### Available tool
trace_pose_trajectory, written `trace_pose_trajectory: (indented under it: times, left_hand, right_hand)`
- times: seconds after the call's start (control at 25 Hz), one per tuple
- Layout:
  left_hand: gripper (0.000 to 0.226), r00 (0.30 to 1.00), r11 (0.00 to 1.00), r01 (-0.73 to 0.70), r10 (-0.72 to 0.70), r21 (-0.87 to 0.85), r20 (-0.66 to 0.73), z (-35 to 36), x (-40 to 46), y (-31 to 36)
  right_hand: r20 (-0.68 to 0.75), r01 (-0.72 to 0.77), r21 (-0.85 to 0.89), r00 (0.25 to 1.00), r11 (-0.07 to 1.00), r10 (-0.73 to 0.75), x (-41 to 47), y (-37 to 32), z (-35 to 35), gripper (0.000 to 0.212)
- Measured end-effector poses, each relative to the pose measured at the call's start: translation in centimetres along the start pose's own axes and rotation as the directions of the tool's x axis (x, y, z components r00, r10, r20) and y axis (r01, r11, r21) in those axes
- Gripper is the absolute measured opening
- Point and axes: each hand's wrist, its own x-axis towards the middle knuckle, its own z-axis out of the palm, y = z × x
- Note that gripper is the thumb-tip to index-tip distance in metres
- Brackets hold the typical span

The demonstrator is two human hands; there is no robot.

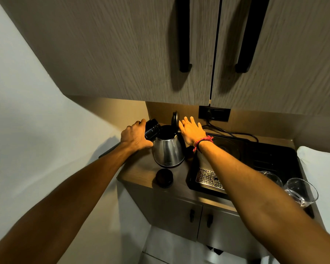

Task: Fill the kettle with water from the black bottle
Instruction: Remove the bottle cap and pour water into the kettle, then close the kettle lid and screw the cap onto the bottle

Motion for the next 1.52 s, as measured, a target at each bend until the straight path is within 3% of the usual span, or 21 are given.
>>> trace_pose_trajectory:
  times: [0.24,0.4,0.52,0.72,0.92,1.04,1.16,1.24,1.4,1.52]
  left_hand:
    - [0.081,0.991,0.923,0.039,-0.086,-0.382,-0.105,1.2,0.0,0.4]
    - [0.075,0.952,0.663,0.144,-0.296,-0.735,-0.081,2.9,-0.6,-0.7]
    - [0.084,0.892,0.467,0.196,-0.450,-0.862,-0.041,4.8,-1.7,-1.3]
    - [0.087,0.848,0.352,0.195,-0.529,-0.915,-0.023,7.3,-3.0,-2.2]
    - [0.084,0.880,0.392,0.229,-0.474,-0.891,0.018,6.9,-2.8,-2.5]
    - [0.097,0.902,0.396,0.150,-0.430,-0.906,-0.039,5.6,-2.6,-2.9]
    - [0.108,0.902,0.481,0.076,-0.406,-0.873,-0.145,3.9,-2.1,-3.1]
    - [0.106,0.891,0.528,0.055,-0.410,-0.847,-0.198,3.0,-1.9,-3.0]
    - [0.097,0.849,0.730,0.000,-0.361,-0.684,-0.386,2.9,-3.1,-1.9]
    - [0.096,0.853,0.768,-0.026,-0.317,-0.640,-0.415,3.5,-4.3,-0.8]
  right_hand:
    - [-0.012,0.010,0.016,1.000,1.000,-0.009,0.0,0.0,0.1,0.050]
    - [0.002,0.007,0.078,1.000,0.997,-0.007,0.4,-0.1,-0.1,0.047]
    - [-0.019,-0.002,0.198,1.000,0.980,0.006,0.9,-0.7,-0.5,0.040]
    - [0.003,-0.026,0.209,1.000,0.977,0.026,1.7,-2.9,-0.2,0.056]
    - [0.027,-0.071,0.060,0.997,0.996,0.070,2.1,-4.1,1.1,0.071]
    - [-0.013,-0.027,0.046,1.000,0.999,0.028,2.1,-4.2,1.3,0.073]
    - [-0.092,0.185,0.007,0.979,0.983,-0.184,1.6,-4.7,1.7,0.065]
    - [-0.040,0.272,-0.022,0.961,0.962,-0.273,1.7,-5.1,2.1,0.059]
    - [0.006,0.250,-0.095,0.968,0.964,-0.251,1.9,-5.7,2.6,0.058]
    - [0.033,0.241,-0.147,0.970,0.959,-0.239,1.5,-5.9,2.7,0.057]
